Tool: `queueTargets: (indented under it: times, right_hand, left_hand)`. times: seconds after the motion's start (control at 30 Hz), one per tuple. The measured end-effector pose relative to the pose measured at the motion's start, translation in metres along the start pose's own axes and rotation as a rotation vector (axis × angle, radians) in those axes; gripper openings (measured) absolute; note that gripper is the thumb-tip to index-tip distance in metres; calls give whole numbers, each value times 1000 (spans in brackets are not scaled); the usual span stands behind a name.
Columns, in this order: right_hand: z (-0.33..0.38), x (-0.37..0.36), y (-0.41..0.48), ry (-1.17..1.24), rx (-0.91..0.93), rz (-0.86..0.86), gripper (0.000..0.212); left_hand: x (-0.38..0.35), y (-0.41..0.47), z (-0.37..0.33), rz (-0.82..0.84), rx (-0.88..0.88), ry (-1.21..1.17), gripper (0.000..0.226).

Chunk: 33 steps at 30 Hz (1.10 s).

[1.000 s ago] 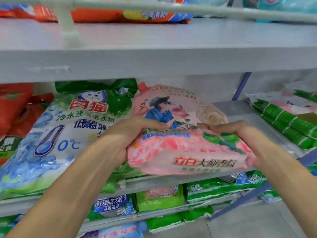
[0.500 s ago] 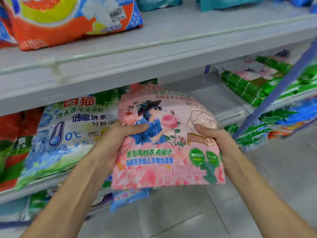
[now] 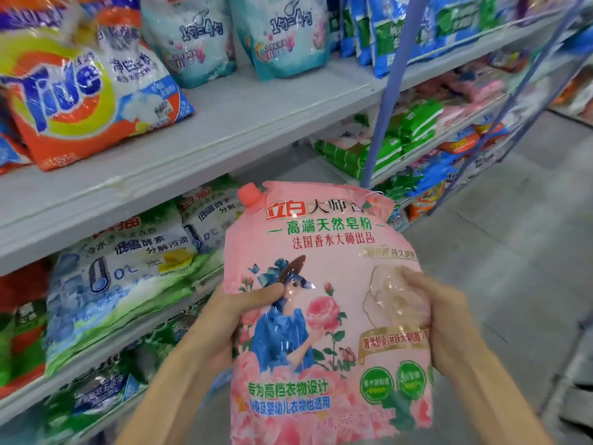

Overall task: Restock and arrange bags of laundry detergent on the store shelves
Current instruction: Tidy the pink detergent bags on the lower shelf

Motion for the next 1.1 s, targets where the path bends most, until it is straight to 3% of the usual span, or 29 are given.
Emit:
queueTargets:
  times: [0.03,0.27,0.57,0.7,0.83,0.97,1.1]
  right_hand:
    - [5,3,-14,20,15,-33,27]
    - [26,31,-89,0,79,-239,56]
    - [93,119,-134,16,228,-383,71]
    - [123,166,-137,25,259,-394,63]
    - [156,211,-126,46,266,-390,56]
    - [189,257,-101,67,278,-381,60]
    - [235,303,-67,69,272,-379,56]
  left_hand:
    - [-11,-5,0,19,4,20,64]
    - [-91,-7,-6,207,-5,73,62]
    - [-209,48,-12,364,19,158,64]
    - [-257,84,-10,374,-8,184,66]
    - [-298,123,-12,353,-28,194,82]
    - [-337,174,-28,348,-58,228,61]
    - [-378,237,-40,367,-51,228,61]
Point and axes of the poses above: each hand's wrist, its own y-axis towards the middle knuckle, its own x-axis out of the back of the hand, z = x × y, the point moved 8 cm from there along y, towards the middle knuckle, and after that the axes turned 11 degrees about z, right-handed, at the moved point
